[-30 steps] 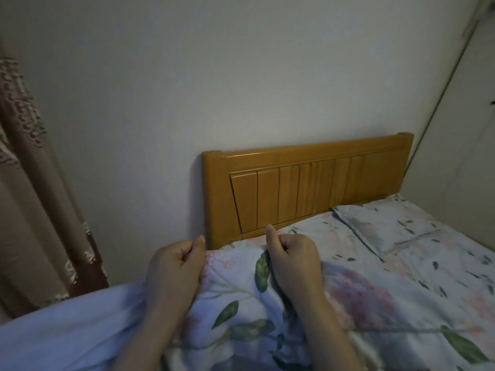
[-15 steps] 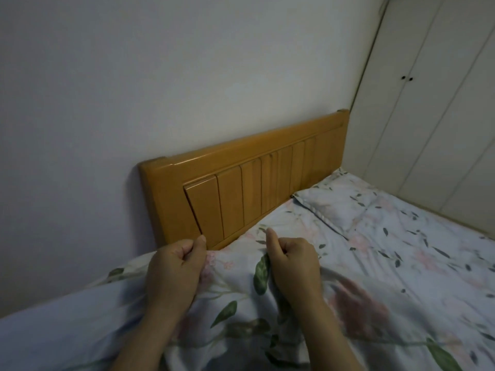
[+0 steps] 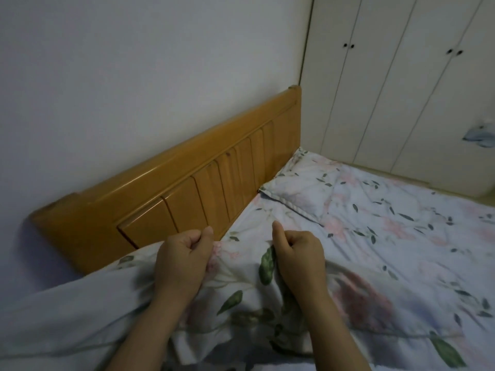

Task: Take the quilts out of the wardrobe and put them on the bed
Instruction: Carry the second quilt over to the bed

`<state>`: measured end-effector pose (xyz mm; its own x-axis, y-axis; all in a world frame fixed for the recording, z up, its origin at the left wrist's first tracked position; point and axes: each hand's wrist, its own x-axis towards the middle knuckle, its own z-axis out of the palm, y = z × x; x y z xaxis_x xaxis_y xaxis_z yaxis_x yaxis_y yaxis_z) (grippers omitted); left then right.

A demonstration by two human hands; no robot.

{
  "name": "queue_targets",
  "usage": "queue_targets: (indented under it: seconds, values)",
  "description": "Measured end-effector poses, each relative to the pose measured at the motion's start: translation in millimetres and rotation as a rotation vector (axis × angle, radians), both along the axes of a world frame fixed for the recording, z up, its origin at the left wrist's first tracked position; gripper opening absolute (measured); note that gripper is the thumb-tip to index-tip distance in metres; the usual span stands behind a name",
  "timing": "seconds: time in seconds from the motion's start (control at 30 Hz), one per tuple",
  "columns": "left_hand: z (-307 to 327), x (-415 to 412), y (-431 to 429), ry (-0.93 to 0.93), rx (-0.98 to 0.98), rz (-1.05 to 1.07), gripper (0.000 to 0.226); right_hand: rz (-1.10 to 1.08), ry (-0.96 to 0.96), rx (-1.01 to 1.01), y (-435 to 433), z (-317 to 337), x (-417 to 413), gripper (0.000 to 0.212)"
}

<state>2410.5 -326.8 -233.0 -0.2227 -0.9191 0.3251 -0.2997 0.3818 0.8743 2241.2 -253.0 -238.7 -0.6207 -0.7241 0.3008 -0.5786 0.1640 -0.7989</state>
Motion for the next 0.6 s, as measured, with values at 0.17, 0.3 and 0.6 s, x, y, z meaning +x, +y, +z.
queue_targets:
  seconds: [0.17, 0.3, 0.6]
  values:
    - [-26, -32, -44, -0.025, 0.083, -0.131, 0.049, -0.130, -0.006, 0.076, -22, -17, -23, 0.061]
    - [-50, -53, -89, -0.040, 0.113, -0.282, 0.050, -0.253, -0.005, 0.151, -43, -32, -30, 0.063]
    - [-106, -91, -171, -0.163, 0.157, -0.637, 0.052, -0.597, -0.110, 0.278, -78, -81, -13, 0.062]
